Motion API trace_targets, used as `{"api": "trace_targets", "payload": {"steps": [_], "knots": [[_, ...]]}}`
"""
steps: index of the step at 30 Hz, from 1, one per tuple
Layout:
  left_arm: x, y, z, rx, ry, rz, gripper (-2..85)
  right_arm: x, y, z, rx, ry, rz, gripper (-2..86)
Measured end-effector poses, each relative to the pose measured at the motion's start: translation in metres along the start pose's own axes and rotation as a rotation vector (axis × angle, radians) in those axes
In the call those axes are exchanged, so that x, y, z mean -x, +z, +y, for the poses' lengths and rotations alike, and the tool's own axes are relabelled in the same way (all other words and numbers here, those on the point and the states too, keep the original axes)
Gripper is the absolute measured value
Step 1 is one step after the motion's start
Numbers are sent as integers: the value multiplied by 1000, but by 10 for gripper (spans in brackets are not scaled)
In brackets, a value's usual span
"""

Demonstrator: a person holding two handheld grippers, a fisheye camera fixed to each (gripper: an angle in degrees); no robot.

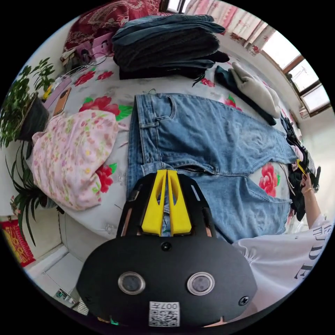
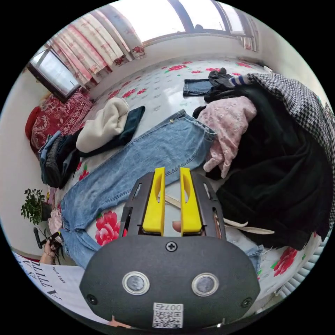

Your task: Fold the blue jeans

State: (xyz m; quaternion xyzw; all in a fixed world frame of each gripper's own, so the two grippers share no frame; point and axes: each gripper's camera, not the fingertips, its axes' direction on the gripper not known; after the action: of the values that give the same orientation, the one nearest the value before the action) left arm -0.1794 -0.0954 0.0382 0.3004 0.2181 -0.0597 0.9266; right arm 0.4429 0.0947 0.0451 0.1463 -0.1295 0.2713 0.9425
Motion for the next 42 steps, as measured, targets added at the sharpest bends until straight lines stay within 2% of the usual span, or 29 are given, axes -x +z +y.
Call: {"api": "trace_targets", "payload": {"steps": [1, 2, 3, 5, 6, 9, 11, 14, 15, 17, 18, 22, 23, 27, 30, 32, 34, 38, 40, 42], "knots": [[-6, 4, -20, 116, 59, 53, -10, 18, 12, -17, 22, -55, 4, 59], [-10, 17, -32, 324, 124, 126, -10, 26, 18, -25, 29, -74, 6, 62], [-9, 20, -33, 377, 129, 102, -10, 41, 29, -42, 37, -110, 10, 68], [6, 25, -13, 438, 134, -138, -9, 58, 46, -66, 53, -152, 15, 76], [14, 29, -4, 455, 111, -162, -9, 67, 60, -80, 70, -175, 23, 81], [50, 21, 39, 376, -111, -119, -8, 79, 95, -109, 139, -194, 59, 87], [57, -8, 73, 158, -215, -26, -3, 84, 109, -117, 164, -185, 54, 88], [55, -20, 107, 4, -272, 62, 22, 102, 116, -112, 129, -205, 19, 90], [52, -14, 110, 25, -267, 82, 28, 110, 120, -108, 128, -228, 15, 90], [37, 32, 118, 273, -229, 28, 53, 118, 126, -102, 145, -253, 22, 91], [32, 26, 121, 204, -193, 2, 52, 120, 129, -101, 157, -253, 39, 92], [37, 30, 138, 292, -193, -46, 40, 113, 123, -106, 144, -211, 44, 93], [39, 24, 147, 268, -185, -48, 26, 112, 122, -107, 139, -205, 42, 94], [59, -13, 165, 137, -340, -181, -5, 99, 128, -117, 144, -163, 56, 97], [65, -43, 138, -47, -385, -181, -5, 92, 136, -127, 133, -124, 70, 101], [51, -40, 79, -147, -256, -129, 5, 90, 144, -137, 131, -103, 72, 104], [36, -23, 24, -171, -158, -94, 23, 92, 157, -151, 138, -89, 81, 109], [4, 44, -102, -87, -23, -66, 62, 93, 178, -173, 156, -74, 124, 115], [-10, 78, -138, -19, 21, -103, 76, 92, 197, -184, 212, -66, 149, 112], [-25, 111, -159, 86, 82, -171, 78, 98, 203, -184, 188, -111, 212, 99]]}}
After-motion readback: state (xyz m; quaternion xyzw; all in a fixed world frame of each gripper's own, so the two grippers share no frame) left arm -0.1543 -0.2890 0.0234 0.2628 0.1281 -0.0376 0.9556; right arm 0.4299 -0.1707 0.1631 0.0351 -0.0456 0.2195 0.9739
